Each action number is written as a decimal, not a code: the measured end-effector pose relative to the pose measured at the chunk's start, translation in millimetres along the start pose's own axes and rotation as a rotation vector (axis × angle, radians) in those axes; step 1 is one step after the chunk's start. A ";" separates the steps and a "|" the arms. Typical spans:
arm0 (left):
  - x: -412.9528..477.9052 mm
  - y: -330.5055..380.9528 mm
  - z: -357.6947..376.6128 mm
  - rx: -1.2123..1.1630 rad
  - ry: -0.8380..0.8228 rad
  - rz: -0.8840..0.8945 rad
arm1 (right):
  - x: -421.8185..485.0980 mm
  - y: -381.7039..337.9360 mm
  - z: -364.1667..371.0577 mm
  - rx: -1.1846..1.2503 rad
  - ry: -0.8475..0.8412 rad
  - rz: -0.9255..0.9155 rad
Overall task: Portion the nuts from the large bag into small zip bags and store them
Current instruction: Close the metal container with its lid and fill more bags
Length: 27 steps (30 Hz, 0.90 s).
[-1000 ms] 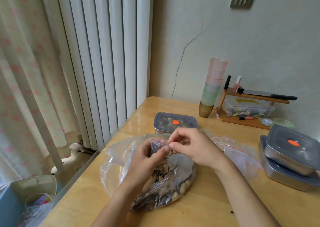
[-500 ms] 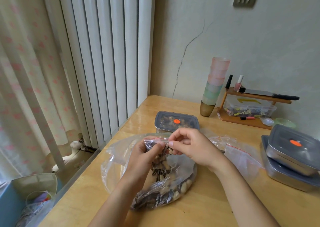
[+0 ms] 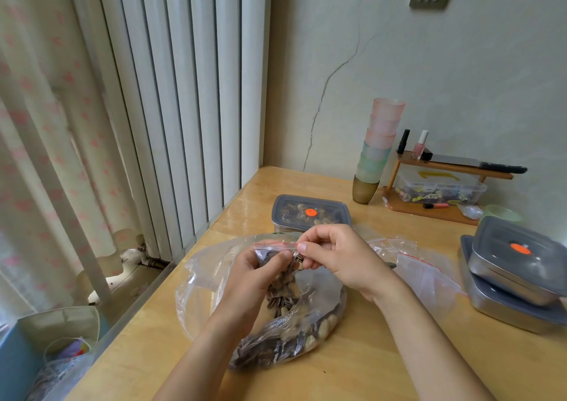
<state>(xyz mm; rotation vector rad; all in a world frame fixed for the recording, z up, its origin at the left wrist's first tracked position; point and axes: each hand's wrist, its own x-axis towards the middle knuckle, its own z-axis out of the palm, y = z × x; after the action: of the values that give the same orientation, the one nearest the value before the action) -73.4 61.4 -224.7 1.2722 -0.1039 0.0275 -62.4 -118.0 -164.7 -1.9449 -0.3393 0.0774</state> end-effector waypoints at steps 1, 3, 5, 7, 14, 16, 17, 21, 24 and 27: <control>-0.3 0.7 0.0 0.004 -0.002 -0.001 | 0.2 0.3 0.8 -0.006 0.004 -0.004; -0.2 1.3 -0.1 0.018 -0.006 0.004 | 0.8 0.9 2.4 -0.022 0.021 -0.011; -0.8 2.3 0.4 0.019 0.000 0.010 | 1.6 1.3 3.9 -0.067 0.045 -0.020; -1.6 2.7 1.2 0.009 0.018 0.005 | 2.0 1.2 6.0 -0.142 0.069 -0.037; -2.3 3.8 2.2 0.009 0.053 0.023 | 3.7 -0.5 15.5 -0.187 0.135 -0.079; -2.6 3.8 2.0 0.007 0.055 0.033 | 3.0 -0.3 15.5 -0.172 0.103 -0.061; -2.7 4.2 2.2 0.013 0.048 0.037 | 2.8 -0.2 15.7 -0.169 0.097 -0.056; -4.2 5.5 3.7 0.017 0.039 0.046 | 4.3 1.8 17.0 -0.144 0.126 -0.045; -4.1 3.8 3.9 0.016 0.047 0.069 | 5.6 3.4 18.4 -0.145 0.146 -0.048; -3.5 2.5 3.5 0.023 0.042 0.092 | 5.4 3.9 19.1 -0.138 0.143 -0.052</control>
<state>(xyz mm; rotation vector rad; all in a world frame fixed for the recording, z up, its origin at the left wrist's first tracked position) -77.3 58.9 -221.7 1.2883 -0.1261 0.1347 -60.5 -100.8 -175.2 -2.0638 -0.3072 -0.1213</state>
